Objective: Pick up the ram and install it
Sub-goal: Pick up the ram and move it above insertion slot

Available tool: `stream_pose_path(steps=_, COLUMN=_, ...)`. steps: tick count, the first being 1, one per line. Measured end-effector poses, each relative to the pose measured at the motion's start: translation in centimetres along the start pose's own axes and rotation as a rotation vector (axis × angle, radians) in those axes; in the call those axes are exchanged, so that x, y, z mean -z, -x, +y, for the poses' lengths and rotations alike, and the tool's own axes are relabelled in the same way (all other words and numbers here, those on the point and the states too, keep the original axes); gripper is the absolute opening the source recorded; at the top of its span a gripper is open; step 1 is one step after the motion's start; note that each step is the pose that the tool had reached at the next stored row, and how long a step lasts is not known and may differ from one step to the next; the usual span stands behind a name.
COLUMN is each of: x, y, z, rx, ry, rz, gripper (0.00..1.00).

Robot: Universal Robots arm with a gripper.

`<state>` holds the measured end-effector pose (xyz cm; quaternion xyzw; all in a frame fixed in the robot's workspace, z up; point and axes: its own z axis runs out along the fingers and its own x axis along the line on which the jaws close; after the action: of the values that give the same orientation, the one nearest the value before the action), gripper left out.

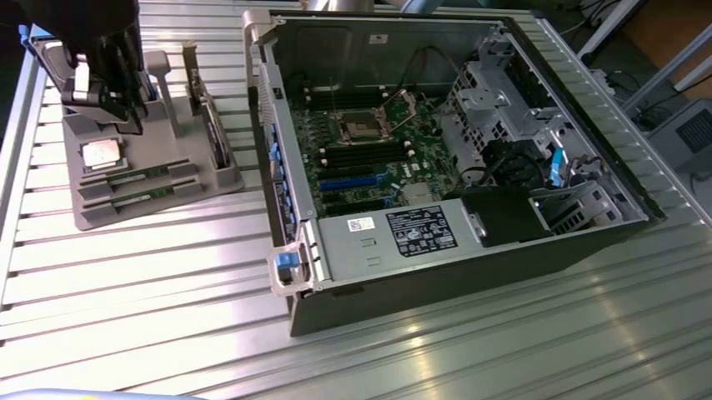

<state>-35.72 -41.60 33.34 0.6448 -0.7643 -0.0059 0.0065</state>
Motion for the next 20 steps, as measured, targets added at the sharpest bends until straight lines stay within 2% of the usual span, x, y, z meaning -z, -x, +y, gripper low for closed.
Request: stream_pose_path(steps=20, x=-1.32, y=0.0, z=-0.01, rx=0.000, ry=0.0000, rz=0.0000, gripper=0.30)
